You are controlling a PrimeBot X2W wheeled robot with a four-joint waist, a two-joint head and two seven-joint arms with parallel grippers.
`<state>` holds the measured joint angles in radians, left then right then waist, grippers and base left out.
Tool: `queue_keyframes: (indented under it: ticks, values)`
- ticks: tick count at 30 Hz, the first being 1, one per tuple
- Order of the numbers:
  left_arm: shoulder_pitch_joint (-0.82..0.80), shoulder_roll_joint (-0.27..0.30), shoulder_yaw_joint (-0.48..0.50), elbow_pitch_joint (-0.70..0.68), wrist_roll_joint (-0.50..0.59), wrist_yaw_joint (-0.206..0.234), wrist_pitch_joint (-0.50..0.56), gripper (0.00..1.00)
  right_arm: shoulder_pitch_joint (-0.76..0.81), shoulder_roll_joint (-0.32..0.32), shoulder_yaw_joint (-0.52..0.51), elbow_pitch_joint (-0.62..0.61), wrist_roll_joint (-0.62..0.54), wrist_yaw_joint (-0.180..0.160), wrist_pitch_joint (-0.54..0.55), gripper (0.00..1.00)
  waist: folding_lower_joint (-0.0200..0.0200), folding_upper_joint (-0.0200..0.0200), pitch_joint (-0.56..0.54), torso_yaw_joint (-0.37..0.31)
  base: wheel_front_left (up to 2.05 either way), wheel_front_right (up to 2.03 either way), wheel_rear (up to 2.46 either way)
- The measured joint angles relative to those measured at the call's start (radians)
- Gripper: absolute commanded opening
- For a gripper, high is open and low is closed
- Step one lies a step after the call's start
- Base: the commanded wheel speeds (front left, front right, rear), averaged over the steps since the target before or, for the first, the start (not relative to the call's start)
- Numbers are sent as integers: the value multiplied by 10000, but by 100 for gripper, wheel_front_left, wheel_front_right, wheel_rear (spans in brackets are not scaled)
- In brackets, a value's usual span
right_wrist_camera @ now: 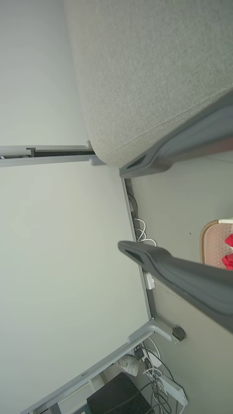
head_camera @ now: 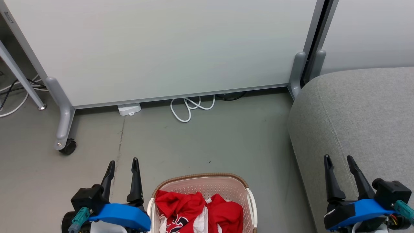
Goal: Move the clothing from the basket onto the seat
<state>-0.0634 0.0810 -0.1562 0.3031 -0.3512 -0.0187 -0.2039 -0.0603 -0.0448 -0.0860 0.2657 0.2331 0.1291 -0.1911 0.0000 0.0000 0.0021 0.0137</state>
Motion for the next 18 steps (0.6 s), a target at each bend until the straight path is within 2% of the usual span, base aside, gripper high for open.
queue_keyframes:
  ticks: [11, 18]
  values:
    - [0, -138, 184, 153, 449, -12, -198, 100, 1, -10, 40, 25, -846, 0, -213, 100, 0, 0, -19, -9, 0, 0, 0]
    - [21, -209, 347, 238, 550, -182, -357, 100, 10, -17, 117, 33, -1304, 2, -322, 100, 0, 0, -57, -35, 0, 0, 0]
